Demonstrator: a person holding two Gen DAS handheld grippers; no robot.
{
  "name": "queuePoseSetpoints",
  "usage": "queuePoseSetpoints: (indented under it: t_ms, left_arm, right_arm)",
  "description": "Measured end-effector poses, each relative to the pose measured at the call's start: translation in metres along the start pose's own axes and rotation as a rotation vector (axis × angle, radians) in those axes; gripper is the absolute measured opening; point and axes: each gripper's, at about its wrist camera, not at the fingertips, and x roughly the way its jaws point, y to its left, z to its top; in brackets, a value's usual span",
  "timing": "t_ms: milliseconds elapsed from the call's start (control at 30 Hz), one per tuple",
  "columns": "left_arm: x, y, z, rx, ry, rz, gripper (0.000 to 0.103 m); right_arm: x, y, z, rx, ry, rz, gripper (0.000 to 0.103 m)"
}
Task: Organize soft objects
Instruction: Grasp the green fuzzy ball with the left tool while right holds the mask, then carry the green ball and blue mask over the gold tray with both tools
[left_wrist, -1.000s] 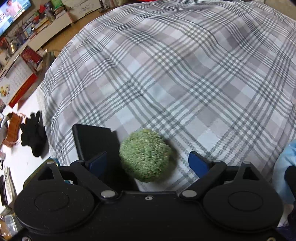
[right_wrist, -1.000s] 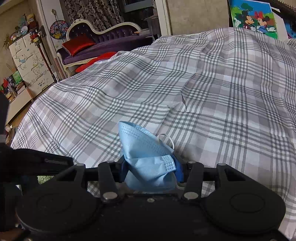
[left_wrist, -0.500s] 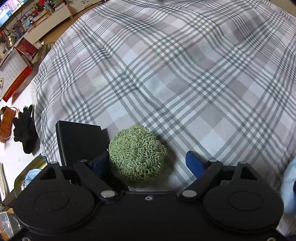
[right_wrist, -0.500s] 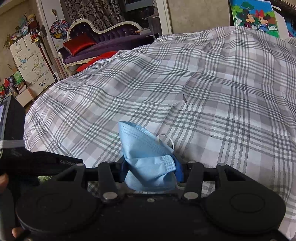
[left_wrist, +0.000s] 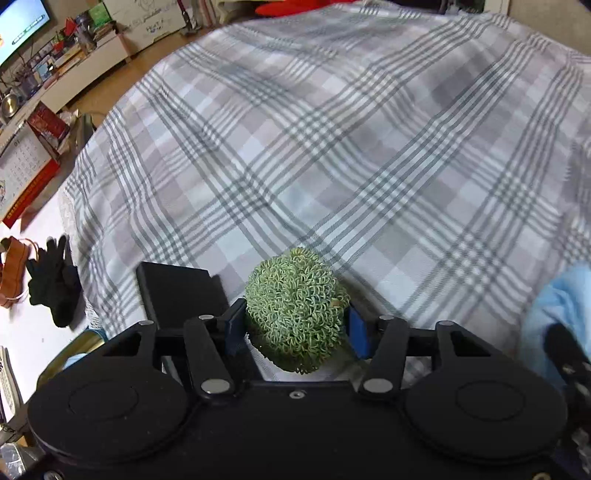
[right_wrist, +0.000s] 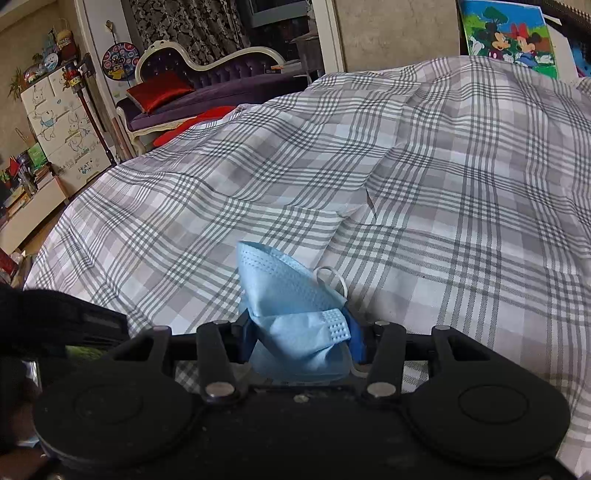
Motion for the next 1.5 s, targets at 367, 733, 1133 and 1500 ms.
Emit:
queuePoseSetpoints:
  t_ms: [367, 733, 1133, 1500]
  left_arm:
    - [-0.067, 0.034, -0.023, -0.001, -0.082, -0.040, 0.054]
    - [-0.109, 0.084, -0.078, -0.020, -0.113, -0.034, 0.054]
    - [-0.115, 0.151, -0.130, -0.110, -0.075, -0.012, 0.054]
    - [-0.112, 0.230, -0.171, -0.237, -0.006, 0.006, 0.054]
  right_arm:
    - [-0.002, 0.009, -0.004, -0.056, -0.024, -0.027, 0.047]
    - [-0.026, 0.031, 0.007, -0.125, -0.072, -0.062, 0.046]
    - [-0.104, 0.085, 0.009, -0.238, -0.013, 0.068, 0.046]
    - [-0.187, 0.143, -0.036, -0.377, 0.101, 0.358, 0.046]
